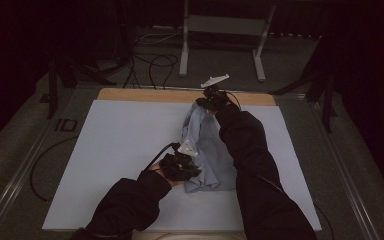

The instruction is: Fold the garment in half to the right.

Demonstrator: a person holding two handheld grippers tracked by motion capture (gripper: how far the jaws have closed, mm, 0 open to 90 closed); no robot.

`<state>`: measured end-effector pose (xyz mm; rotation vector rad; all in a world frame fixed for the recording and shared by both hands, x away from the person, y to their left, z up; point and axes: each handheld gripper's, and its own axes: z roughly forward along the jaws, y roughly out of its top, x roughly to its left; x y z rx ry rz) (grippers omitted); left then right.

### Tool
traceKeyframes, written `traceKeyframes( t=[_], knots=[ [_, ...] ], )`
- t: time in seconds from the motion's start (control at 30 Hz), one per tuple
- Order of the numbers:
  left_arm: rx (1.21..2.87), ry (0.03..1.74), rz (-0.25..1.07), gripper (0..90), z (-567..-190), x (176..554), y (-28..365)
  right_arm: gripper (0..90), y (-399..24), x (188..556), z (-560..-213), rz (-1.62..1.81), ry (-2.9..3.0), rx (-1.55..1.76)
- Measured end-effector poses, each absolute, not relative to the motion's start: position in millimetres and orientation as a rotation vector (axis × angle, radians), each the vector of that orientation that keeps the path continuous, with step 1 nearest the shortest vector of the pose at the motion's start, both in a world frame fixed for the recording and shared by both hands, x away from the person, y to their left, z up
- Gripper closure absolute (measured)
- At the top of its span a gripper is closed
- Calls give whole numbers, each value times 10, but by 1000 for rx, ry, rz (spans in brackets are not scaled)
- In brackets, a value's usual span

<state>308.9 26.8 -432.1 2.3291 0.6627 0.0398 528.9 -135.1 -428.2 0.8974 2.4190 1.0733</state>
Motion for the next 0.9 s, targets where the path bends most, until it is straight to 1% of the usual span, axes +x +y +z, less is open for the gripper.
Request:
traceKeyframes(
  t=[0.3,0.4,0.7,0.9],
  knots=[
    [2348,635,9,849,-4368,3119,45,878,-1495,5309,-4376,1086,2410,913],
    [2356,624,-6,850,-4400,3144,-59,878,-1557,5327,-4455,1093,2407,938],
    [2358,629,-27,850,-4472,3200,-218,876,-1599,5377,-4612,1096,2416,959],
    [2367,631,-36,850,-4523,3257,-325,860,-1647,5395,-4715,1100,2425,982]
  ],
)
